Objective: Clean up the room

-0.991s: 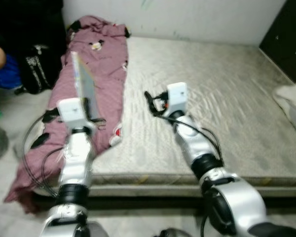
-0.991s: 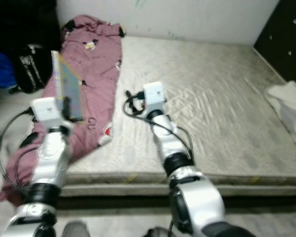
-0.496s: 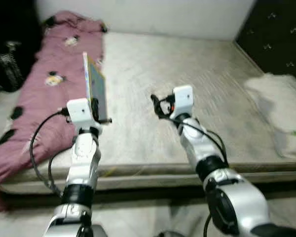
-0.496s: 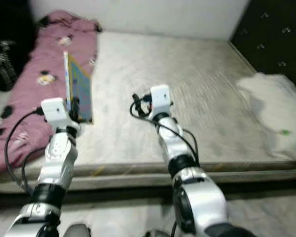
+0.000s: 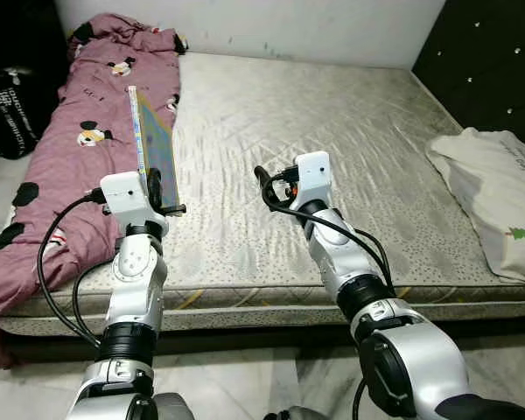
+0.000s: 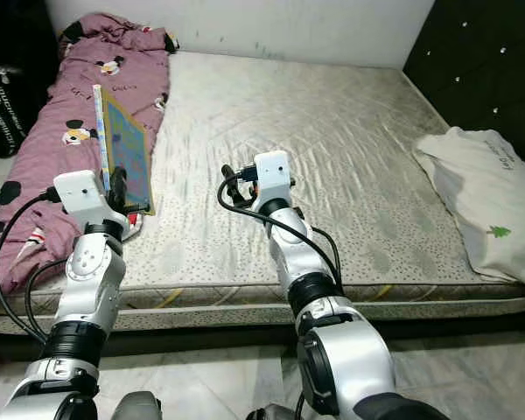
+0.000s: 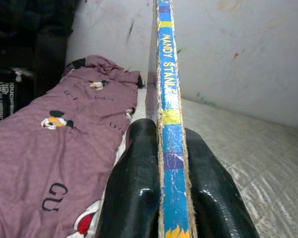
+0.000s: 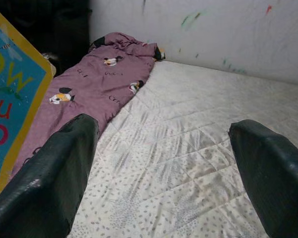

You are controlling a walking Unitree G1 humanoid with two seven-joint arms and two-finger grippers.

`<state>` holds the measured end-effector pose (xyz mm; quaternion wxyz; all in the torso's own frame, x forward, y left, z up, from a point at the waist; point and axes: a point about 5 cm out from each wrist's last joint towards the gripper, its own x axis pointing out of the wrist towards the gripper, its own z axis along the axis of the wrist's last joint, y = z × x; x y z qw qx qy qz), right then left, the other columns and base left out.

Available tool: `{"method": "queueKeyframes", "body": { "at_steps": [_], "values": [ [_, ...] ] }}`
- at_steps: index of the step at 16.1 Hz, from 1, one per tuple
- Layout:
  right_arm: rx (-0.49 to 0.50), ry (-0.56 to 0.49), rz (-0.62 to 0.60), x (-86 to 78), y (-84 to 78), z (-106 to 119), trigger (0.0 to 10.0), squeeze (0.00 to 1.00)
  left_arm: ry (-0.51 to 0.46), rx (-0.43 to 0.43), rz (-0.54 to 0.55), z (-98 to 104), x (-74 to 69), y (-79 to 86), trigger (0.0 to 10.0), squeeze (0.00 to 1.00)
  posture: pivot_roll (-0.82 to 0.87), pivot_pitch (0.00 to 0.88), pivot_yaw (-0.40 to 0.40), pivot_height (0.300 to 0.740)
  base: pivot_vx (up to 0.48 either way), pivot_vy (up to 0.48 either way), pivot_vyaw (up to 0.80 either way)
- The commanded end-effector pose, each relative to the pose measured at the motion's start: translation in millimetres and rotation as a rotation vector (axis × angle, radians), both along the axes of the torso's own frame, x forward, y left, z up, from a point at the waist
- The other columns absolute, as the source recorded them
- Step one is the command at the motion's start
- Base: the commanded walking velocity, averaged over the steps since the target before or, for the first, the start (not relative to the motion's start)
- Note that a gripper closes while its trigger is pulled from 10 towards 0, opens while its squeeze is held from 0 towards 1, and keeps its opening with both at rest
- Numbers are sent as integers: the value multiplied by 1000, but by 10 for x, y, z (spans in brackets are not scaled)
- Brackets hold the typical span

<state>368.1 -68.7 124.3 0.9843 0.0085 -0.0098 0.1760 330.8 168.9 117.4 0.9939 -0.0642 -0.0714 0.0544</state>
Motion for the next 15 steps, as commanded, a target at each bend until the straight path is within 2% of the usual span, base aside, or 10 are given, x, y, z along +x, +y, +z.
{"method": "queueKeyframes", "body": {
  "at_steps": [1, 15],
  "values": [
    [4, -20, -8, 38, -28, 72, 10000, 0, -56, 0, -18, 104, 23, -34, 10000, 0, 96, 0, -93, 740, 300, 0, 0],
    [16, -20, -19, 40, -21, 78, 10000, 0, -39, 3, -9, 86, 19, 2, 10000, 0, 97, 0, -86, 740, 334, 0, 0]
  ]
}}
